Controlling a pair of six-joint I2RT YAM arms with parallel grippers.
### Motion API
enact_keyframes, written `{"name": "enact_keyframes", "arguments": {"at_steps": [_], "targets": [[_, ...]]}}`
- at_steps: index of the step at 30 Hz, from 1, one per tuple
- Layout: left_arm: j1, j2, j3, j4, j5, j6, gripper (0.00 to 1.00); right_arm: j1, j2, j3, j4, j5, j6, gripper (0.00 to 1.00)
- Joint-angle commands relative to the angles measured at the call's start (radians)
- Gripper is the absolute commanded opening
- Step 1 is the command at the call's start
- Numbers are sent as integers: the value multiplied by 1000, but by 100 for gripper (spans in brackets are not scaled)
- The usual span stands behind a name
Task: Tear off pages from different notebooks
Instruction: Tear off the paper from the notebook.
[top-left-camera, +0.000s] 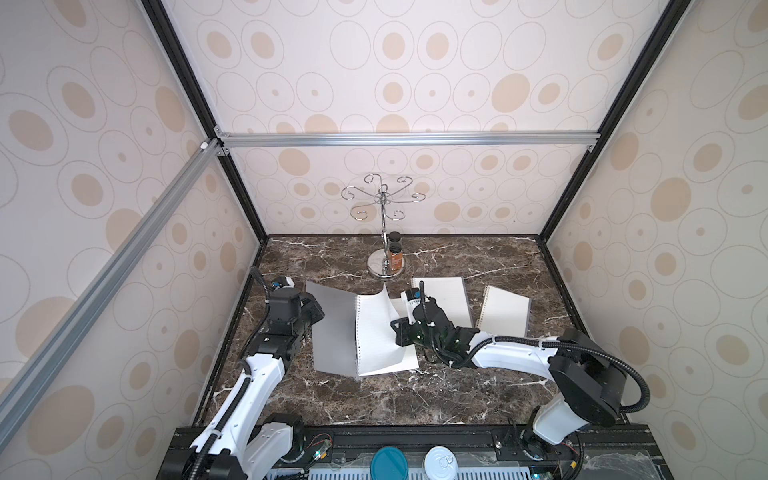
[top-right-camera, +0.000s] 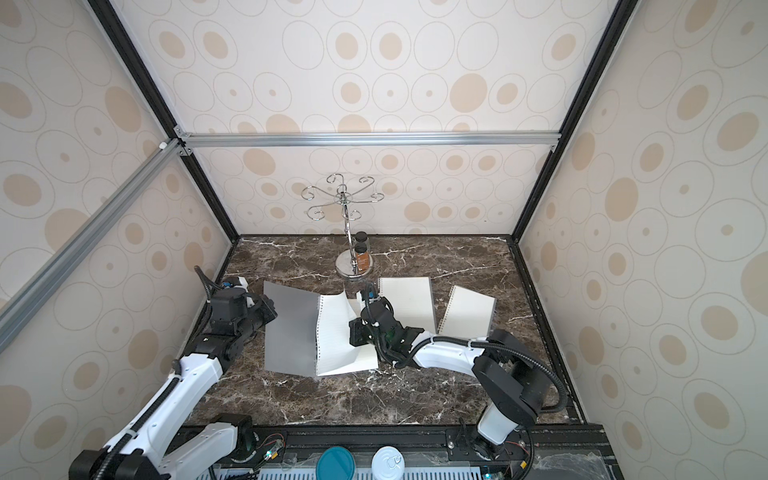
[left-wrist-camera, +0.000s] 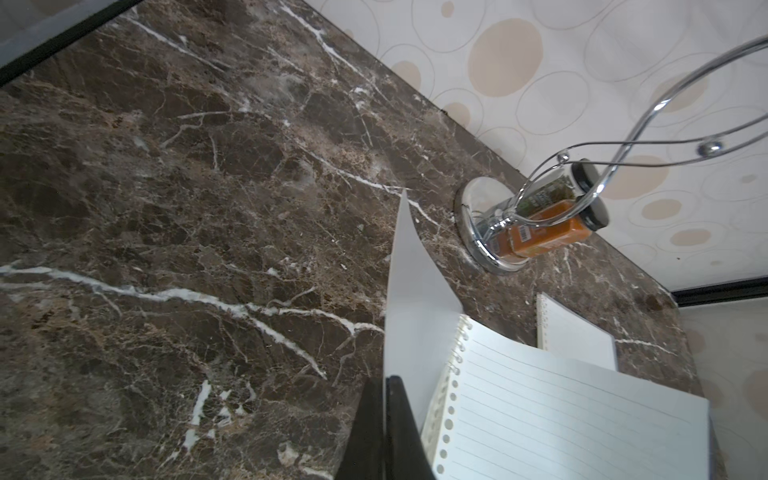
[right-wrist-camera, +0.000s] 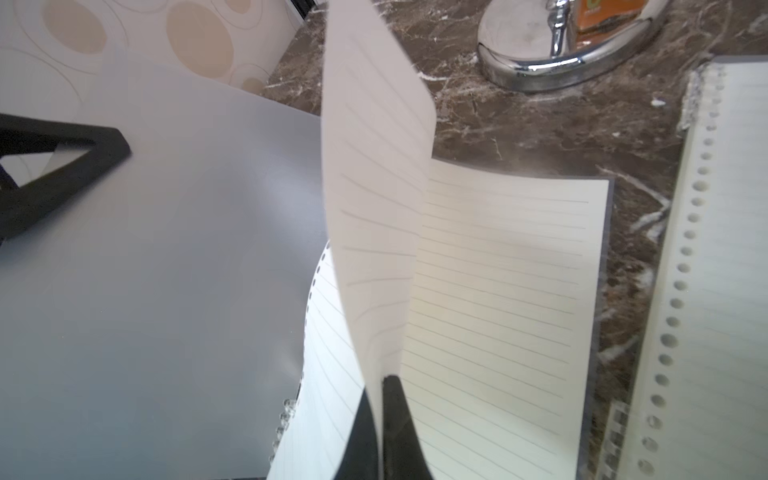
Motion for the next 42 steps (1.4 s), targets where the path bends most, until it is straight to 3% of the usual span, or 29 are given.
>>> {"name": "enact_keyframes", "arguments": {"at_steps": [1,13,19,27,34,42], "targets": [[19,61,-26,74,-49,-1,0,8,-29,-36,-8,24,-54,0],[54,156,-108,193,-105,-40,0,178,-36,-64,-4,194,-276,0],[83,259,-125,251,-103,-66,0,175,-72,-189,91,264,-241,0],[127,284,-139,293,-103,-85,0,173,-93,-305,173,361,-184,0],[139,304,-144,305,-94,-84,0,64,-67,-369,245,289,-99,0],[157,298,-155,318,-77,-76,0,34,-58,-378,234,302,-87,0]]}}
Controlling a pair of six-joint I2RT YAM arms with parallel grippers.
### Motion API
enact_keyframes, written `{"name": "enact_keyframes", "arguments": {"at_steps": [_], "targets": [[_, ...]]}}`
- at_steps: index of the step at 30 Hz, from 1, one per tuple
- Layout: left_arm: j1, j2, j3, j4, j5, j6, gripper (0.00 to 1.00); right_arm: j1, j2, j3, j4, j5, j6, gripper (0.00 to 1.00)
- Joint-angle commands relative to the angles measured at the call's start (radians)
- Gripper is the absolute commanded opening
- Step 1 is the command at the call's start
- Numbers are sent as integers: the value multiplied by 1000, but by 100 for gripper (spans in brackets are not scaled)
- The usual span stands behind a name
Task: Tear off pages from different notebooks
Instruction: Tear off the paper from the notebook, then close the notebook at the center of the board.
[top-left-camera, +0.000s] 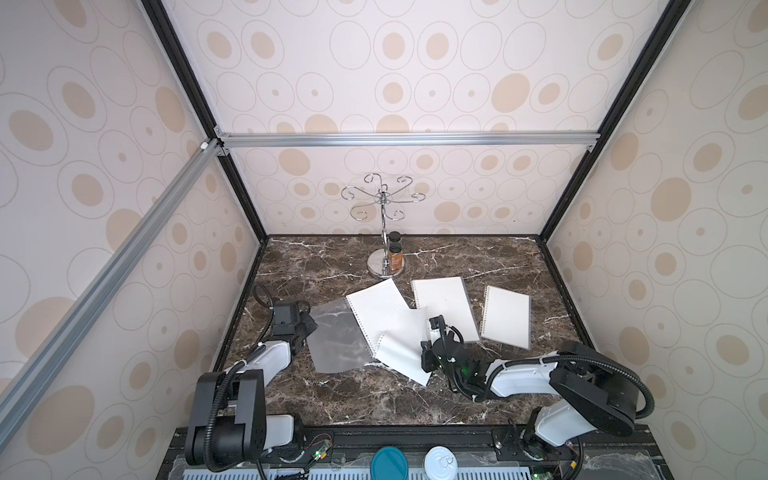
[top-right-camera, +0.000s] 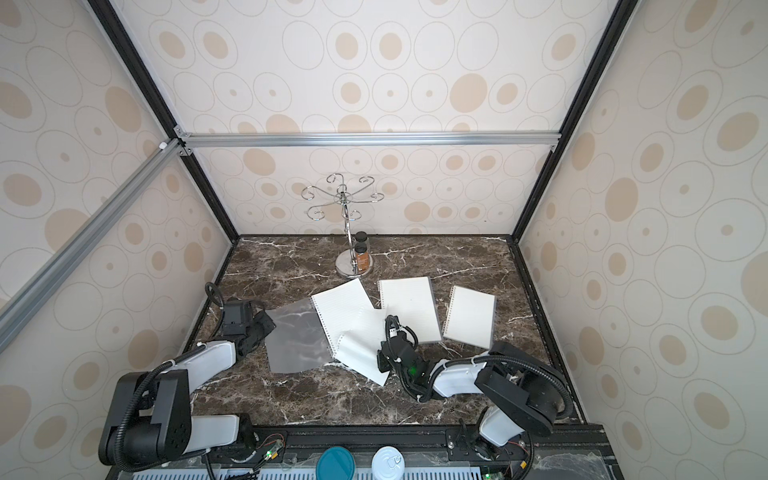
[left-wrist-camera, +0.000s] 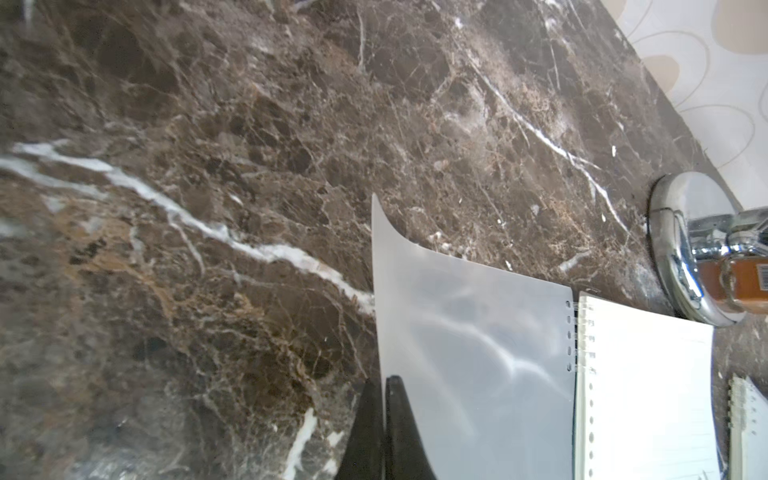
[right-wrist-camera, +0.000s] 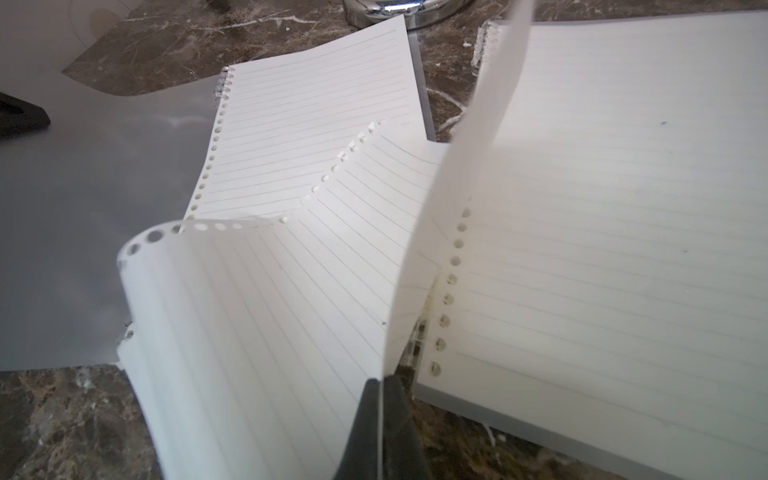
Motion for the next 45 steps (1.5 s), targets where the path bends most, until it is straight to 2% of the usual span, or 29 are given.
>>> {"name": "enact_keyframes", "arguments": {"at_steps": [1,6,9,12,17,20,25,30,35,38,45], "targets": [[14,-4,-3,45,-47,-15,0,-11,24,1,-3,0,18,0],[15,1,-2,57,-27,-4,0,-14,13,-18,41,-56,15,0],[16,2,3,56,-28,2,0,-13,-18,-70,72,-32,26,0],[16,-2,7,54,-30,4,0,-13,-116,-148,58,40,39,0],[20,-3,16,56,-22,9,0,24,-331,-238,-83,159,62,0],[28,-11,53,15,-41,31,0,25,-439,-270,-140,177,66,0],[42,-69,181,-128,-118,91,0,24,-528,-268,-163,166,41,0],[56,-77,349,-235,-146,170,0,25,-541,-240,-153,168,33,0],[57,24,506,-306,-96,199,0,22,-519,-203,-121,147,21,0],[55,72,585,-340,-109,202,0,6,-500,-177,-108,119,22,0],[43,214,661,-317,-50,198,0,-6,-417,-144,-39,50,60,0]]}}
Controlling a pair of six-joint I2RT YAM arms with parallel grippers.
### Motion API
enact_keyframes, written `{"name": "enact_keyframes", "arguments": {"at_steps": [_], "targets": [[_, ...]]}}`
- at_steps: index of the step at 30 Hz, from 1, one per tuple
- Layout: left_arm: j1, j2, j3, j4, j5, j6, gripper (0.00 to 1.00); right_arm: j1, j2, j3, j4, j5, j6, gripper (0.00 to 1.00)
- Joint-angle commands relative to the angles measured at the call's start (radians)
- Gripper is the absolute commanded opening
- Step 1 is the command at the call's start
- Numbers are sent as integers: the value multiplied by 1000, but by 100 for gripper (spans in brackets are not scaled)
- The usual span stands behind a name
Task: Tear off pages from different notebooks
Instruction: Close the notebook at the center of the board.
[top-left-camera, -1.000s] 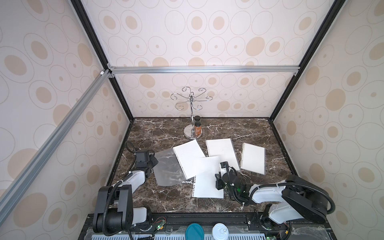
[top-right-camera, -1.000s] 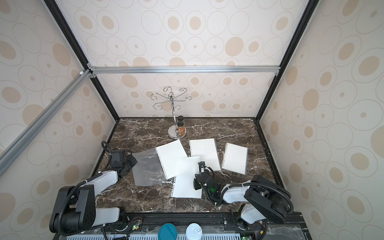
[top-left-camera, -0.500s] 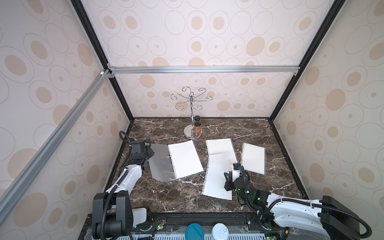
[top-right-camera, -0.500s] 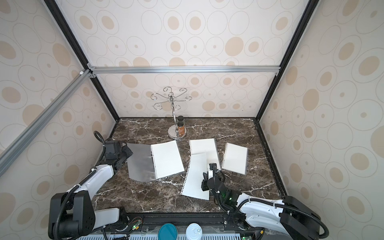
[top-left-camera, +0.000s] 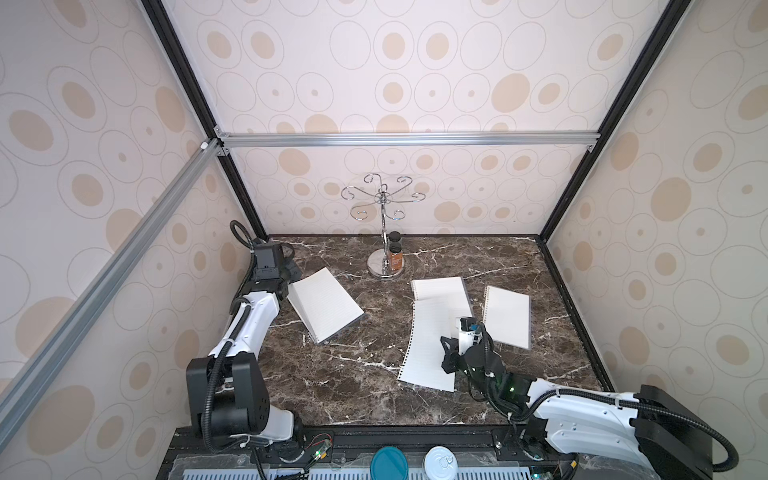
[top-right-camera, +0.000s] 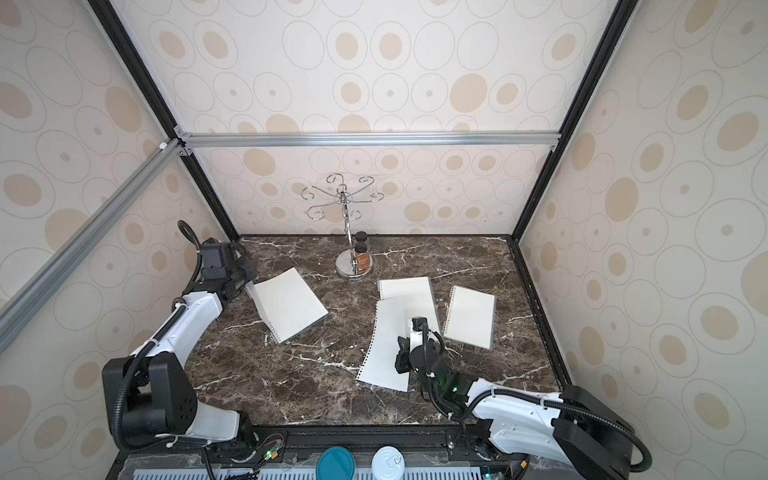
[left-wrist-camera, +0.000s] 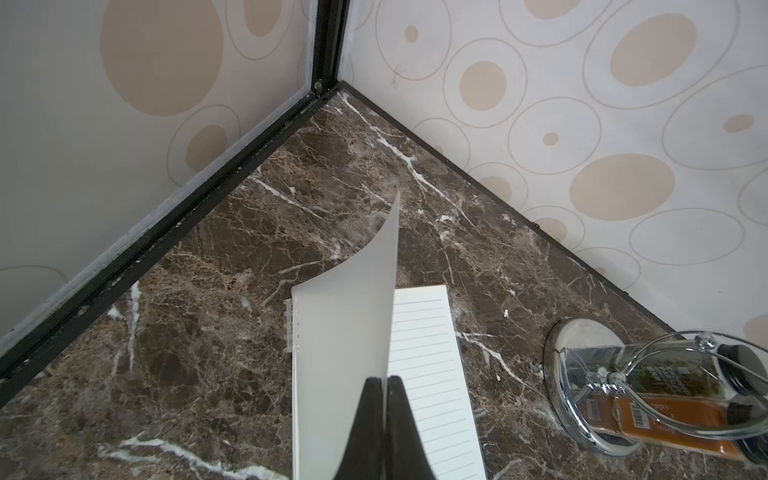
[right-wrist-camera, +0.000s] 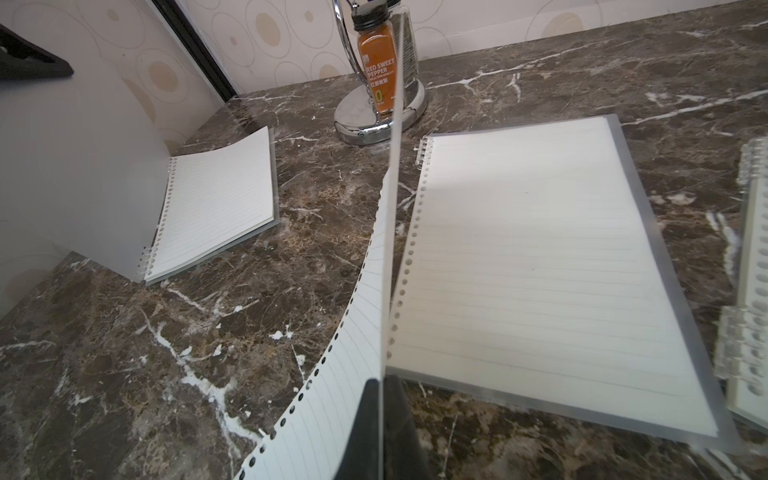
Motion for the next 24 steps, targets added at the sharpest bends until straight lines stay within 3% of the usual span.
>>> {"name": "enact_keyframes", "arguments": {"at_steps": [1,12,24], "targets": [[-7,94,50,-5,23,19,0,-5,45,24,53,-39,31,0],[-50,411,227,48,74,-23,0,-5,142,60,94,-102,53,0],[-186,552,407,-4,51,22,0,-5,171,76,111,-156,51,0]]}}
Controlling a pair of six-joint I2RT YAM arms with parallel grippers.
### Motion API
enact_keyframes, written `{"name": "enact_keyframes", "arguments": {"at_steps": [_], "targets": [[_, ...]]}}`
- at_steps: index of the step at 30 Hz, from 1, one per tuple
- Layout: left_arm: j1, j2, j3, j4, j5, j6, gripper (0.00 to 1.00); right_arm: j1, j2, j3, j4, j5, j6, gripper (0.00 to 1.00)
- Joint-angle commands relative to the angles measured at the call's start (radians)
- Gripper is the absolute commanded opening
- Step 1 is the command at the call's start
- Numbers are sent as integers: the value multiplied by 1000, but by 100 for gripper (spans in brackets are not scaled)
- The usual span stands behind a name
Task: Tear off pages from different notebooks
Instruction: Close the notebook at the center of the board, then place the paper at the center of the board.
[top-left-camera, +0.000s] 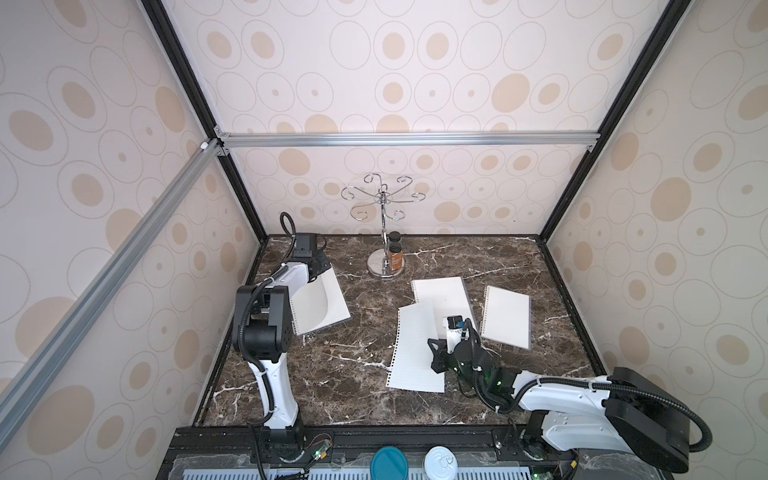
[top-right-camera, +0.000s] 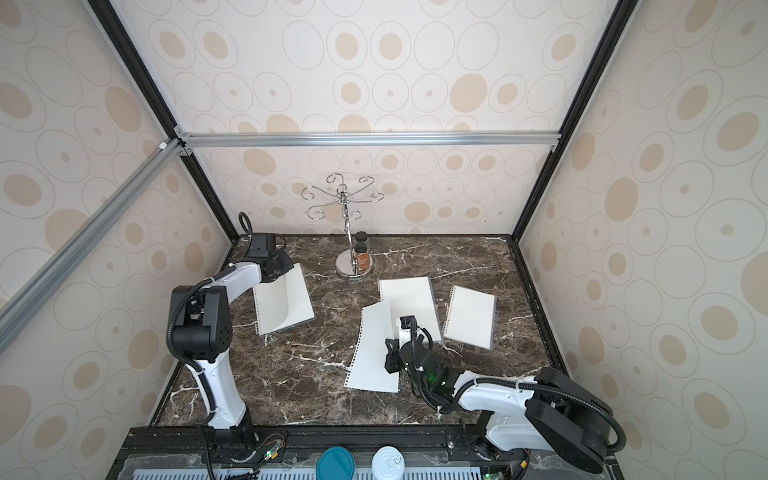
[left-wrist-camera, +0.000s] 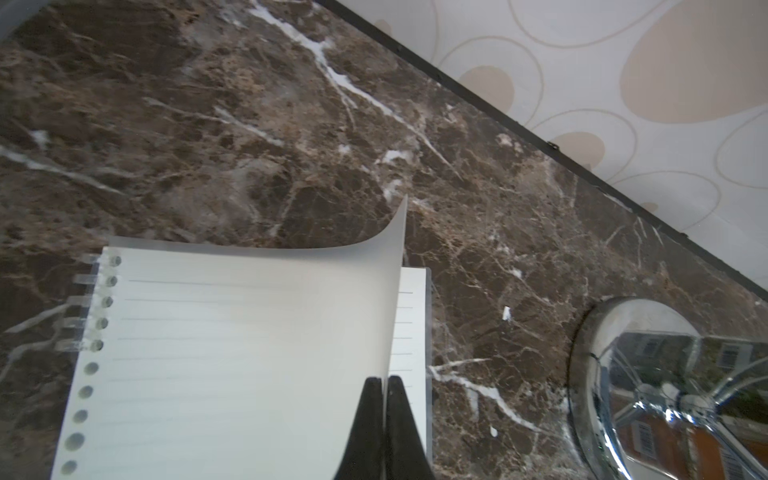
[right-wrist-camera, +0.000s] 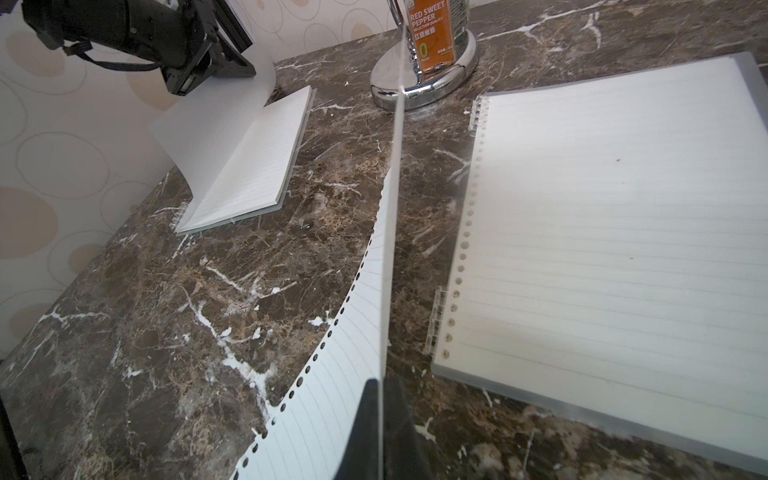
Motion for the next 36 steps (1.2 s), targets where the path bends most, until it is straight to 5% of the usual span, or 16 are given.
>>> {"name": "enact_keyframes", "arguments": {"at_steps": [1,4,11,16,21,27,30,33,36], "targets": [[-42,39,78,-39,-12,29,0,-5,24,25,40,-35,11,0],[-56,57,100,-58,-15,31,34,-5,40,28,53,-53,21,0],[-75,-43,62,-52,-11,57,78,0,61,39,66,-83,26,0],[-79,-260,-70,-10,9,61,84,26,106,87,68,-101,32,0],[-79,-679,-414,107,-21,69,100,63,271,183,162,-164,129,0],[-75,-1135,-739,42,-144,74,100,138,518,356,279,-265,235,0],[-82,-1212,-750,-87,-192,54,100,173,604,429,298,-299,270,0],[-83,-1231,-743,-99,-72,59,100,189,658,465,293,-295,312,0],[-83,-1233,-717,-180,-71,30,100,189,709,478,287,-280,379,0]]}}
